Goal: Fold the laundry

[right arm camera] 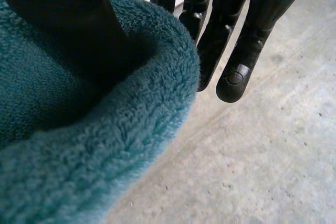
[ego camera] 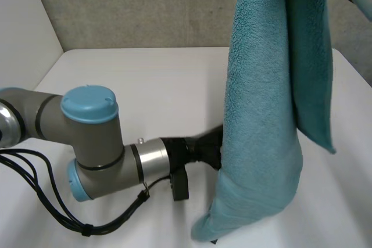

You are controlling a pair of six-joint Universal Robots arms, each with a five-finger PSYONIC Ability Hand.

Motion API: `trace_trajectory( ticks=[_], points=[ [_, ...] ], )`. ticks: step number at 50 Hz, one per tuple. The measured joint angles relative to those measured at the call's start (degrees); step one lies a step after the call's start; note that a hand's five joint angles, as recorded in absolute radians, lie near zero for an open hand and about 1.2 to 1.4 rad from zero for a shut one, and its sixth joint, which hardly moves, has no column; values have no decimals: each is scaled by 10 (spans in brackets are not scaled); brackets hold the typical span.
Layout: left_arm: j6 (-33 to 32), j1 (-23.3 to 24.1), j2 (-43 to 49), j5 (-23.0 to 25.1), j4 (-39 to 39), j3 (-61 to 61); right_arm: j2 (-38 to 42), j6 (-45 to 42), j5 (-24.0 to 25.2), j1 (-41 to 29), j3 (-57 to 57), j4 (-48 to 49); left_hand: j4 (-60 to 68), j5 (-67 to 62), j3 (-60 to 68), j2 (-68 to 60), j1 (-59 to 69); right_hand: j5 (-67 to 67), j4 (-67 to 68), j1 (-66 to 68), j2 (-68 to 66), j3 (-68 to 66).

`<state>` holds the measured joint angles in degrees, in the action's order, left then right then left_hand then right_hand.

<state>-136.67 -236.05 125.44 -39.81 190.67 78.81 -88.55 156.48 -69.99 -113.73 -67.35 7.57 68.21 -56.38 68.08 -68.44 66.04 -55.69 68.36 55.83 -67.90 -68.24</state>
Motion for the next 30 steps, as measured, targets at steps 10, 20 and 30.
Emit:
trace_trajectory(
  ticks=[10,20,30],
  points=[
    [-22,-108,-90,-221,5,-6,15,-35,-62,5,-8,5,0,0,1,-1,0,0,0,0,0,0],
    [-124,-179,-181,-261,-3,38,10,-50,-97,-2,-51,-2,0,0,1,-2,0,0,0,1,0,0],
    [-169,-160,-205,-255,-10,131,11,-45,-130,-4,-50,26,-488,472,-480,492,-492,0,0,1,0,0]
  ],
)
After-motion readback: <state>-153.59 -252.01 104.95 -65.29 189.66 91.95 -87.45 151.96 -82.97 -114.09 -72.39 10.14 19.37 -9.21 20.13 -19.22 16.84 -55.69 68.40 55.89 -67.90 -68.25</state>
